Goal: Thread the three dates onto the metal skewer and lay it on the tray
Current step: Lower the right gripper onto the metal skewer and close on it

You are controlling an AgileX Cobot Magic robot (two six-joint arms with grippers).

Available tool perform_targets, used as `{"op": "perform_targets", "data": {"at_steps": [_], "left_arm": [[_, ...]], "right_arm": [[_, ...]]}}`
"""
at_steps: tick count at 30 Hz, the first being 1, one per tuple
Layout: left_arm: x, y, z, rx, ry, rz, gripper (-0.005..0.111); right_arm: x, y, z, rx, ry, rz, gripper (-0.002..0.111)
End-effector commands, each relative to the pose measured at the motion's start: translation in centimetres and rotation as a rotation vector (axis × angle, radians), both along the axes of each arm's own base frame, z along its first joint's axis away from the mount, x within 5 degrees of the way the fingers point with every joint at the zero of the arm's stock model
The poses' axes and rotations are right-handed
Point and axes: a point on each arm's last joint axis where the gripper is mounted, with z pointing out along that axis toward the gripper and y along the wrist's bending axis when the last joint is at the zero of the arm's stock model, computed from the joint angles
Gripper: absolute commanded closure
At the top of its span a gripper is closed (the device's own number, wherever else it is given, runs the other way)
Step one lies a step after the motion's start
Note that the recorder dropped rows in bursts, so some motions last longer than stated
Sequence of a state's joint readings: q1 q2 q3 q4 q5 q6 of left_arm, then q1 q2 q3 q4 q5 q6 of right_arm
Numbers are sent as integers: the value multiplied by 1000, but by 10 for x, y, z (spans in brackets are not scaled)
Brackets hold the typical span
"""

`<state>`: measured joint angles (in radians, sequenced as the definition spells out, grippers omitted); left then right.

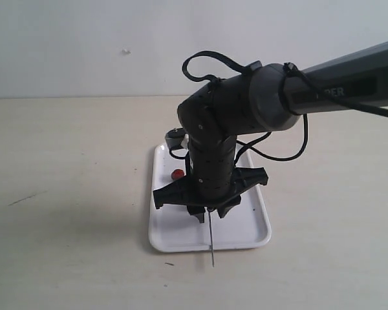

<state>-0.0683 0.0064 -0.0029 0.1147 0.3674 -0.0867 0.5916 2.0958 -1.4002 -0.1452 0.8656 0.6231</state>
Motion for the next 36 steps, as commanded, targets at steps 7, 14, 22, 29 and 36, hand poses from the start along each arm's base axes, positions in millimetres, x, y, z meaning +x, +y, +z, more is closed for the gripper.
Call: {"op": "perform_targets", "data": {"at_steps": [7, 14, 22, 29, 36], "left_arm": [[0, 0, 0, 5, -7, 1, 106], [0, 0, 0, 5, -7, 1, 106], [0, 0, 0, 5, -7, 1, 106], [0, 0, 0, 5, -7, 1, 106], [0, 0, 0, 5, -7, 1, 106]], "right_arm": [[3, 3, -9, 7, -9, -8, 72], [3, 3, -12, 6, -3, -27, 72], [1, 5, -19, 17, 29, -48, 76], [0, 6, -19, 42, 44, -97, 104], [1, 7, -19, 68, 24, -212, 108]]}}
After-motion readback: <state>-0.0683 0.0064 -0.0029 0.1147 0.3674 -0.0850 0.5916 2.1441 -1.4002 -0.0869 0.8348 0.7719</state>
